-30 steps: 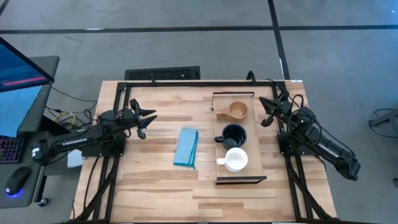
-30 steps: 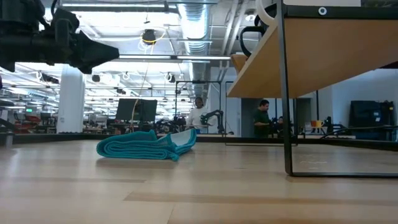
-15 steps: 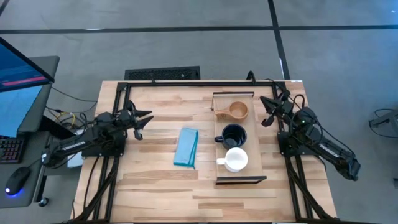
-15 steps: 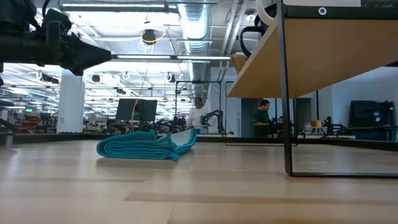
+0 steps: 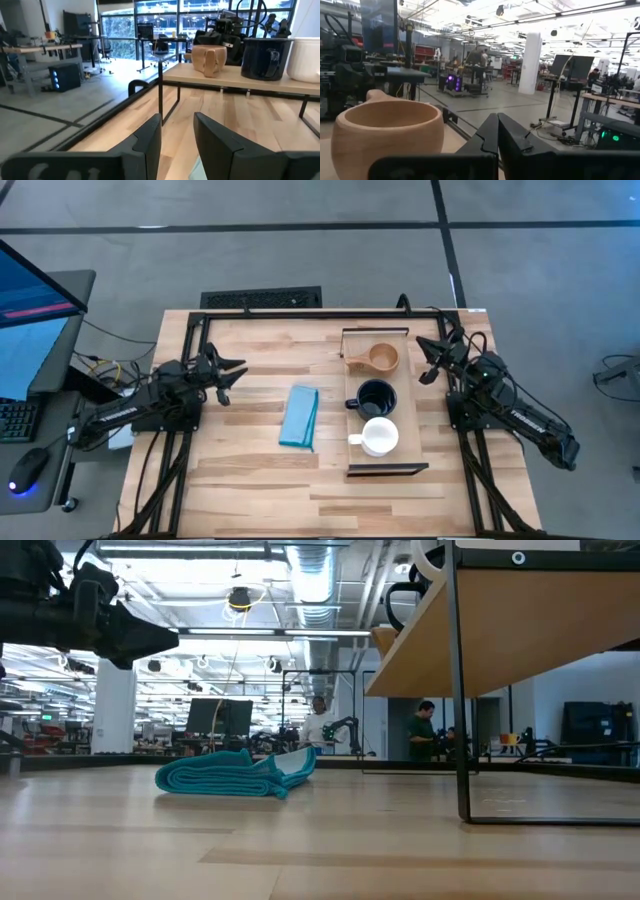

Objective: Stack small to large cups/mugs on shelf
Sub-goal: Return to Home Position

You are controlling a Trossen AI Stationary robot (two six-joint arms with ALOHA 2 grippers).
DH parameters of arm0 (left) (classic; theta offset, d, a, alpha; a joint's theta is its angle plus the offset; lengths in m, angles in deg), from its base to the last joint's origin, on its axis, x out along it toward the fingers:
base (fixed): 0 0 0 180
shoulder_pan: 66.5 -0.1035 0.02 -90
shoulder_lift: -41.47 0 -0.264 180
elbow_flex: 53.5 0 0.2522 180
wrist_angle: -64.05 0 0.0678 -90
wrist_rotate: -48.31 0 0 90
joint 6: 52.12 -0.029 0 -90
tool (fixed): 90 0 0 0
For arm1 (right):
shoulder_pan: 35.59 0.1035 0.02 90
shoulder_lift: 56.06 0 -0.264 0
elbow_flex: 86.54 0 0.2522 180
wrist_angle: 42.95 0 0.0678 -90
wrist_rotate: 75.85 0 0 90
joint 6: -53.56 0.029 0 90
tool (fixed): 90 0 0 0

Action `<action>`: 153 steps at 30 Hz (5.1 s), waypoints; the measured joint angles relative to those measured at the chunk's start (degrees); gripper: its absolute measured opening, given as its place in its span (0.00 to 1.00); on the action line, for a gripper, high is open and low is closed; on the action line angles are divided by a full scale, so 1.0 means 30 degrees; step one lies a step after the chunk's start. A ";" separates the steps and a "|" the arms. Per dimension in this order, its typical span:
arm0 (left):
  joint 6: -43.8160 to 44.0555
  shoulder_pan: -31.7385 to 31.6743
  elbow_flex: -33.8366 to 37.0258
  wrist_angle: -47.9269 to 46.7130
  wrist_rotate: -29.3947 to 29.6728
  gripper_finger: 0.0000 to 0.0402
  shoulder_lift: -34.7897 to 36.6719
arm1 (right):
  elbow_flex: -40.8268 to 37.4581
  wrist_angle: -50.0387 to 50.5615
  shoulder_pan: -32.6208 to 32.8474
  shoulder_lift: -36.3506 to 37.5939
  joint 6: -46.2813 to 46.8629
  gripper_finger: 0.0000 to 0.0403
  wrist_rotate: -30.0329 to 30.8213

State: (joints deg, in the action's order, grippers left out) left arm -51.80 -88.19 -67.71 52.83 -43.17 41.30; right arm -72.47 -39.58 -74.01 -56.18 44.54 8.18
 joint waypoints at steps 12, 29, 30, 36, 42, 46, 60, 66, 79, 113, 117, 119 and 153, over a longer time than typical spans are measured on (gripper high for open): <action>0.0779 0.0000 0.0007 -0.0099 0.0007 0.27 -0.0026 | -0.0007 -0.0035 0.0000 -0.0007 0.0000 0.06 0.0000; 0.1312 0.0000 0.0022 -0.0150 0.0233 0.27 -0.0026 | -0.0007 0.0023 0.0007 -0.0007 0.0000 0.06 0.0000; 0.1319 0.0000 0.0022 -0.0150 0.0228 0.27 -0.0026 | -0.0007 0.0023 0.0007 -0.0007 0.0000 0.06 0.0000; 0.1327 0.0000 0.0022 -0.0150 0.0226 0.27 -0.0033 | -0.0007 0.0023 0.0007 -0.0007 0.0000 0.06 0.0000; 0.1327 0.0000 0.0022 -0.0150 0.0228 0.27 -0.0033 | -0.0015 0.0023 0.0007 -0.0007 0.0000 0.06 0.0000; 0.1327 0.0000 0.0022 -0.0150 0.0233 0.27 -0.0033 | -0.0015 0.0027 0.0007 -0.0007 0.0000 0.06 0.0000; 0.1327 0.0000 0.0022 -0.0155 0.0226 0.27 -0.0033 | -0.0015 0.0023 0.0007 -0.0007 0.0000 0.06 0.0000; 0.1327 0.0000 0.0022 -0.0157 0.0226 0.27 -0.0033 | -0.0015 0.0025 0.0007 -0.0007 0.0004 0.06 -0.0007; 0.1327 0.0000 0.0017 -0.0157 0.0226 0.27 -0.0033 | -0.0015 0.0023 0.0007 -0.0007 0.0001 0.06 -0.0007; 0.1334 0.0000 0.0015 -0.0157 0.0226 0.27 -0.0033 | -0.0015 0.0023 0.0007 -0.0012 0.0007 0.06 -0.0007; 0.1334 0.0002 0.0015 -0.0157 0.0226 0.27 -0.0033 | -0.0015 0.0023 0.0007 -0.0009 0.0007 0.06 -0.0007; 0.1334 0.0007 0.0015 -0.0157 0.0226 0.27 -0.0033 | -0.0015 0.0030 0.0008 -0.0008 0.0007 0.06 -0.0007; 0.1334 0.0007 0.0015 -0.0157 0.0225 0.27 -0.0033 | -0.0015 0.0023 0.0012 -0.0012 0.0007 0.06 -0.0007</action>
State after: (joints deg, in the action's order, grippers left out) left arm -47.80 -88.17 -67.67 52.36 -42.50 41.20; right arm -72.51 -39.51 -73.97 -56.22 44.56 8.15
